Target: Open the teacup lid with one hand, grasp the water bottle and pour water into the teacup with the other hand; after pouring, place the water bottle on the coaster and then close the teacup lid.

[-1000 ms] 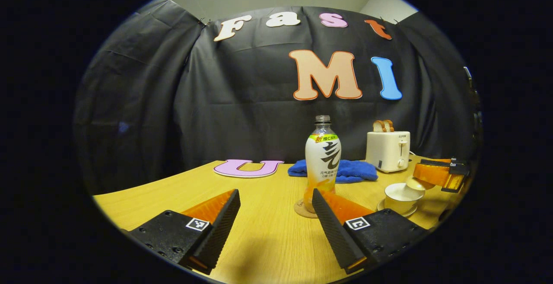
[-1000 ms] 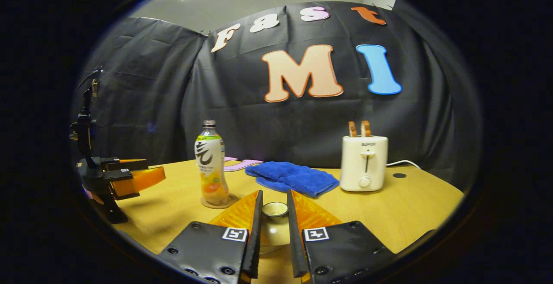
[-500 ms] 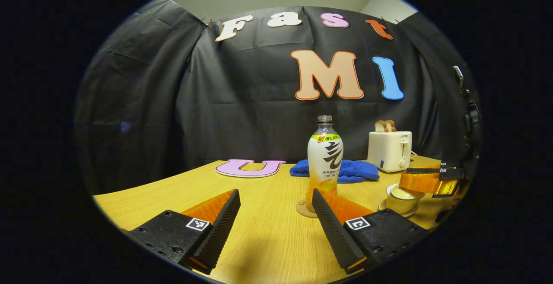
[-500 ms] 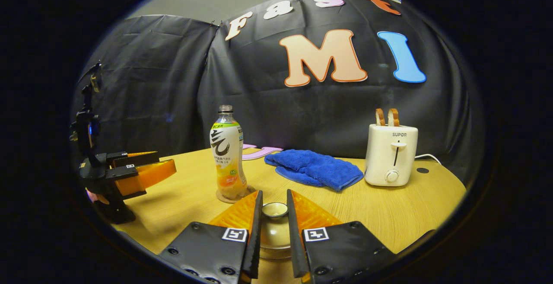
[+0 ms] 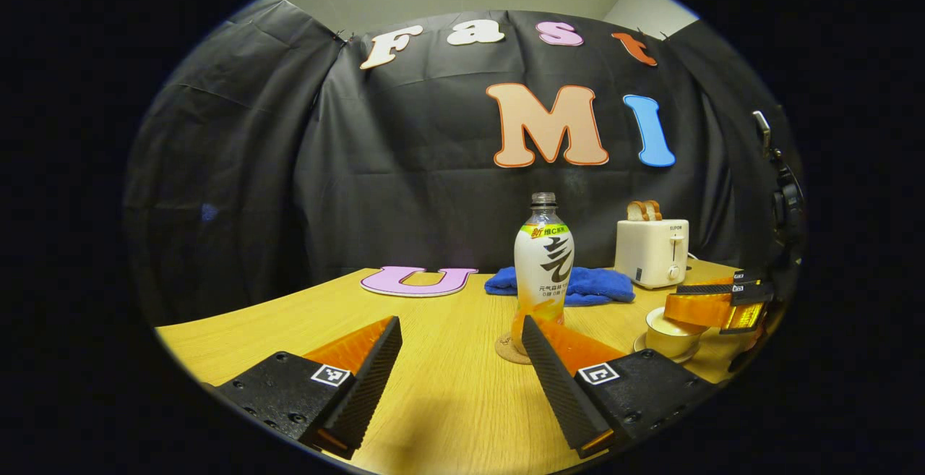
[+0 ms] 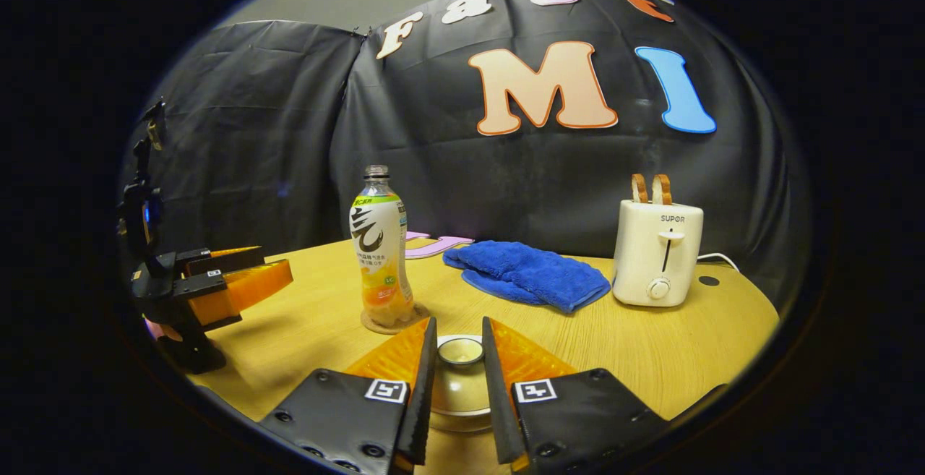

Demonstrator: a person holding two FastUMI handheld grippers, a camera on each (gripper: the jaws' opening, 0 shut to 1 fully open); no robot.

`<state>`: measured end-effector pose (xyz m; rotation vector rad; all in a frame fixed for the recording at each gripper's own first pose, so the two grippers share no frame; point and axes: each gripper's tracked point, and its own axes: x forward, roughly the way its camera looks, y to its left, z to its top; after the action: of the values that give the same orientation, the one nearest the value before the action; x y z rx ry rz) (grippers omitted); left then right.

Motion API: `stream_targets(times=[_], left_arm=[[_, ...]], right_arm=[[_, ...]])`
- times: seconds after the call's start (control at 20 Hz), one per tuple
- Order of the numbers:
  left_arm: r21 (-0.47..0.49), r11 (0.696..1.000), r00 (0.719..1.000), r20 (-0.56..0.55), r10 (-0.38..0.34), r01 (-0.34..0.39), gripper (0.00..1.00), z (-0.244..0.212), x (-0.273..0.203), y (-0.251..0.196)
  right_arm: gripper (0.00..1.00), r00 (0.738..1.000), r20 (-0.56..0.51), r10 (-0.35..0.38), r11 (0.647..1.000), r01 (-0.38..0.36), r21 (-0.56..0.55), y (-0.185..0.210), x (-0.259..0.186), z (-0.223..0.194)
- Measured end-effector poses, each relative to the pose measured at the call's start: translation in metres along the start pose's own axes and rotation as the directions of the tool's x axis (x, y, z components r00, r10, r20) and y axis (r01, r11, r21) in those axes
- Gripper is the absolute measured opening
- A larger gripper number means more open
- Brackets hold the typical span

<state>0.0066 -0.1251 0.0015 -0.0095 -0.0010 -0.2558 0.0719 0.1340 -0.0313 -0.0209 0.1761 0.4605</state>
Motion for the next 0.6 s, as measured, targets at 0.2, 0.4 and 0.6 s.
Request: stream_targets(times=[0.2,0.4,0.6], left_arm=[[0.0,1.0,1.0,0.001,0.0,0.0,0.98,0.001,-0.001,0.0],[0.0,1.0,1.0,0.001,0.0,0.0,0.98,0.001,0.0,0.0],[0.0,1.0,1.0,0.002,0.0,0.0,0.98,0.001,0.0,0.0]], right_arm=[[0.85,1.0,0.006,-0.001,1.0,0.001,-0.004,0.001,-0.004,0.001],[0.93,0.998,0.057,-0.022,1.0,0.022,0.002,0.0,-0.017,0.008],[0.93,0.992,0.117,-0.052,0.999,0.051,0.01,-0.006,-0.04,0.013]])
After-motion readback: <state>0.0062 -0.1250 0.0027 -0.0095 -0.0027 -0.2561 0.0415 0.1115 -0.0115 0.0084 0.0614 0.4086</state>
